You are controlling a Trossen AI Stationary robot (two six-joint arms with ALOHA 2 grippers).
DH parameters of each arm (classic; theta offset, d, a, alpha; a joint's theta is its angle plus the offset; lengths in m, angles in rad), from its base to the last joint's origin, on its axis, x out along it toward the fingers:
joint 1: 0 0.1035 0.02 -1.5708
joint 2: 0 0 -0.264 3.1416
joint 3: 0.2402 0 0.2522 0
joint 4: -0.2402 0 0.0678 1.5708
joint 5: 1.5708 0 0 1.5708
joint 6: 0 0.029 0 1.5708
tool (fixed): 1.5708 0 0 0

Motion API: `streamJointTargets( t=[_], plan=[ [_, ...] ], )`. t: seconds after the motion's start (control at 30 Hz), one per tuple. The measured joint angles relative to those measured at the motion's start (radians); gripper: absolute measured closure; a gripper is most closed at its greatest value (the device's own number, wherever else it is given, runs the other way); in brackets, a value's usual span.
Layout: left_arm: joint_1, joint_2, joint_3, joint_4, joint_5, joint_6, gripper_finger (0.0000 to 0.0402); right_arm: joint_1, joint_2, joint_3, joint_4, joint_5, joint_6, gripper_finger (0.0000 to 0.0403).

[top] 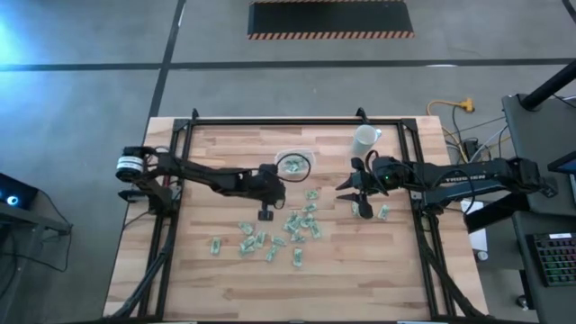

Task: Pick and place Stevia / Truvia into bins
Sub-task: Put the stevia packet into the transparent container

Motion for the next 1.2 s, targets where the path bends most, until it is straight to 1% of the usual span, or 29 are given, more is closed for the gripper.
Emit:
streamJointTargets(
  t=[0.07,0.13,0.23,0.4,0.63,0.83,0.93,1.1,1.2],
  plan=[
    [0.004,-0.012,0.001,0.028,-0.065,0.026,0.0394,0.0,0.0,0.0,0.0,0.0,-0.002,0.0292],
    [0.011,-0.02,0.0,0.091,-0.116,0.061,0.0394,0.0,0.0,0.0,0.005,0.0,-0.003,0.0295],
    [0.032,-0.024,0.001,0.18,-0.15,0.115,0.0394,0.0,0.0,0.0,0.009,0.0,-0.003,0.0298],
    [0.104,-0.024,0.001,0.276,-0.16,0.162,0.0393,0.0,0.0,0.0,0.011,0.0,-0.001,0.0303],
    [0.211,-0.023,-0.004,0.285,-0.16,0.155,0.0393,0.0,0.0,0.0,0.021,0.0,0.0,0.0307],
    [0.245,-0.023,-0.01,0.275,-0.153,0.131,0.039,0.0,0.0,0.0,0.028,0.0,0.0,0.0306],
    [0.244,-0.023,-0.01,0.275,-0.151,0.131,0.0368,0.0,0.0,0.0,0.03,0.0,0.0,0.031],
    [0.243,-0.023,-0.01,0.275,-0.15,0.127,0.0306,0.0,0.0,-0.007,0.029,0.0,0.019,0.0315],
    [0.243,-0.023,-0.01,0.273,-0.15,0.074,0.0271,0.0,0.0,-0.02,0.012,0.0,0.044,0.0313]
  ],
)
